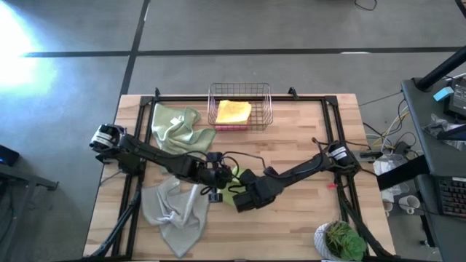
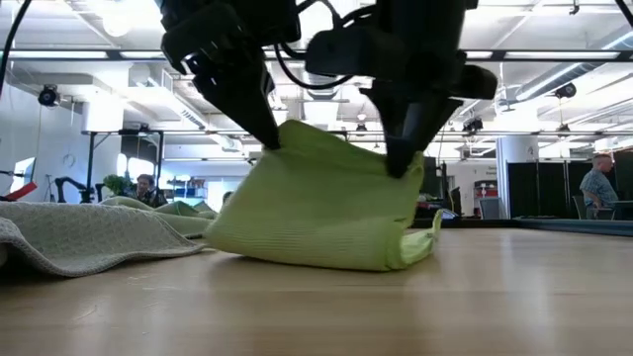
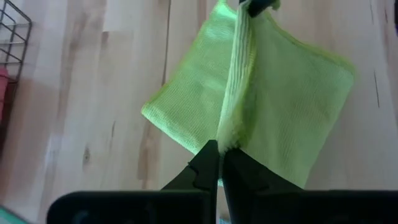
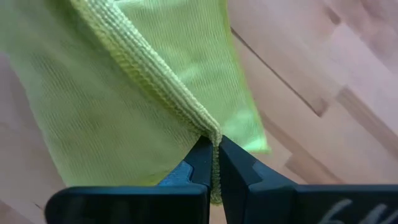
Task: Fold microfiber towels
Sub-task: Fold the green microfiber cloth
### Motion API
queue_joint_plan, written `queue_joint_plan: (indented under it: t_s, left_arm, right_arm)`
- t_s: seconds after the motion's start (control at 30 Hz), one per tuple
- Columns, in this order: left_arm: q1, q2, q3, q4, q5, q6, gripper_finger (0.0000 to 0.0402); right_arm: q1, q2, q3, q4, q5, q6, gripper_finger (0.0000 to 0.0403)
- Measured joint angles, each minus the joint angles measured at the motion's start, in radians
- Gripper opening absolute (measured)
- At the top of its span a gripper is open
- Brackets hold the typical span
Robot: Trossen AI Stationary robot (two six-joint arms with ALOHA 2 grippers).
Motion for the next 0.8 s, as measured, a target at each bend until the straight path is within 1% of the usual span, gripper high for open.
queue_joint_plan:
  t_s: [0.2,0.33,0.47,0.7,0.8]
  left_arm:
    - [0.001,0.0,0.001,0.027,-0.008,0.096,0.0001]
    - [0.001,0.0,0.001,0.032,-0.008,0.101,0.0011]
    - [0.001,0.0,0.001,0.023,-0.008,0.1,0.0044]
    - [0.001,0.0,0.002,0.023,-0.008,0.097,0.0122]
    - [0.001,0.0,0.002,0.022,-0.008,0.095,0.0148]
  right_arm:
    - [0.002,0.0,-0.003,-0.106,-0.022,0.028,0.0008]
    - [-0.009,0.0,-0.004,-0.119,-0.018,0.026,0.0008]
    - [-0.033,0.0,-0.018,-0.115,-0.005,0.006,0.0008]
    - [-0.067,0.0,-0.053,-0.117,-0.009,0.0,0.0008]
    - [-0.07,0.0,-0.059,-0.118,-0.008,-0.019,0.0012]
